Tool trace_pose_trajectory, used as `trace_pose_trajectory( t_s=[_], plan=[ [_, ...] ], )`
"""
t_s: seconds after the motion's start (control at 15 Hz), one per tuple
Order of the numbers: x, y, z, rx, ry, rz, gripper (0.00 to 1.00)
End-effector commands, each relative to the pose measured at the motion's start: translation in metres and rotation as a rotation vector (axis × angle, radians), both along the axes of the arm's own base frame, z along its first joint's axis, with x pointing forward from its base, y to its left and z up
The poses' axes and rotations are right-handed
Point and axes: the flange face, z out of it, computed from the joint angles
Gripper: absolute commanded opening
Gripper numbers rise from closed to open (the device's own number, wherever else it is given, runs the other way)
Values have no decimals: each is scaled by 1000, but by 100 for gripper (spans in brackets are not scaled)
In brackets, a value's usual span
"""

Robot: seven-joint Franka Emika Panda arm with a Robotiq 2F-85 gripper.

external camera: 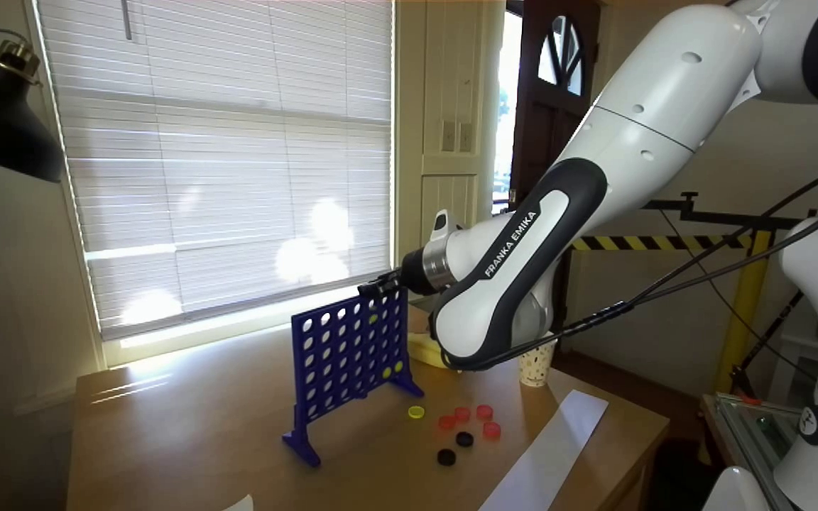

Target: Place one yellow ring in the fifth line of the blue object

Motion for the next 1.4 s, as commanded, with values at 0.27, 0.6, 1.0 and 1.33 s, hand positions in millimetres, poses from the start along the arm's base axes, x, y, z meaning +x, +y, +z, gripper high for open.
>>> trace_pose_trajectory(
  t_s=[0.27, 0.6, 1.0, 1.33],
  plan=[
    [-1, 2, -5, -21, 6, -32, 100],
    [-6, 9, 4, -30, -18, -24, 100],
    [-15, 8, 26, -3, -30, -42, 100],
    [-31, 12, 39, 56, 33, -68, 100]
  ],
)
